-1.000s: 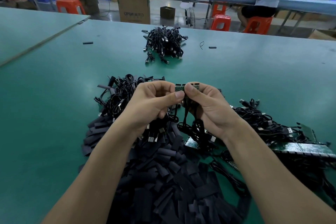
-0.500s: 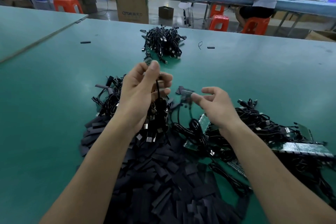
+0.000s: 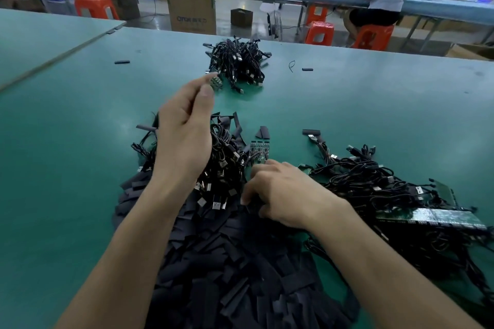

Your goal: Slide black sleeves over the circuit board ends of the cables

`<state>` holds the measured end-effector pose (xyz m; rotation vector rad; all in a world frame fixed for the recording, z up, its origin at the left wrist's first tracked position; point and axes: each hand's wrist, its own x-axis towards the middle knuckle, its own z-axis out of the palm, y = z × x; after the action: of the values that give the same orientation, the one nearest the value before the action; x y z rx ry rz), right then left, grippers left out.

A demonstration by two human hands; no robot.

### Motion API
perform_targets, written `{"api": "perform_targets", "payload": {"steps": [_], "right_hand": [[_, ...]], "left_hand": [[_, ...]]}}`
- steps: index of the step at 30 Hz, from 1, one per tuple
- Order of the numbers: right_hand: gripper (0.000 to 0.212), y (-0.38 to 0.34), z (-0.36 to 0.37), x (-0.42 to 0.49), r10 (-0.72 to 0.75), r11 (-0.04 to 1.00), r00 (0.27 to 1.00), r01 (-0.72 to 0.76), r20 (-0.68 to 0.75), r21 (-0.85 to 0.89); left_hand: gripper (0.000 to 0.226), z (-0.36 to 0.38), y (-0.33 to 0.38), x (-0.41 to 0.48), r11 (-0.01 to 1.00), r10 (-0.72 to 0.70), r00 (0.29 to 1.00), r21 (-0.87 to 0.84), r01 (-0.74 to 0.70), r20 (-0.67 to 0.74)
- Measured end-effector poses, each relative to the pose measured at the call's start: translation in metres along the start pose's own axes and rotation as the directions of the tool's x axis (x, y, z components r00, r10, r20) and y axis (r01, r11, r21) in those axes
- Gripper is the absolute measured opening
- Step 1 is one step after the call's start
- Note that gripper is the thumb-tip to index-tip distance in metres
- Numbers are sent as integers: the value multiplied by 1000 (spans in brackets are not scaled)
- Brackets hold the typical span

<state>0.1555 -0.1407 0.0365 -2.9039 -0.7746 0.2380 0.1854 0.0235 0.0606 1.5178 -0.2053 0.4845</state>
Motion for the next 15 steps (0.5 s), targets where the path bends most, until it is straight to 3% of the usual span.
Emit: {"api": "perform_targets", "payload": {"steps": [4, 8, 10, 15], "right_hand": [[35, 2, 6, 0, 13, 995, 1000, -12, 10, -99], [27, 4, 7, 2, 12, 995, 1000, -12, 2, -96], [27, 6, 9, 2, 14, 996, 1000, -13, 3, -87], [16, 10, 13, -1, 24, 999, 999, -23, -23, 46]], "left_hand": [[39, -1, -6, 2, 989, -150, 981, 4, 151, 123], [36, -2, -3, -2, 993, -103, 976, 83, 88, 194], [24, -2, -4, -2, 991, -95, 973, 110, 72, 213], [14, -2, -7, -2, 983, -113, 970, 169, 77, 216]]}}
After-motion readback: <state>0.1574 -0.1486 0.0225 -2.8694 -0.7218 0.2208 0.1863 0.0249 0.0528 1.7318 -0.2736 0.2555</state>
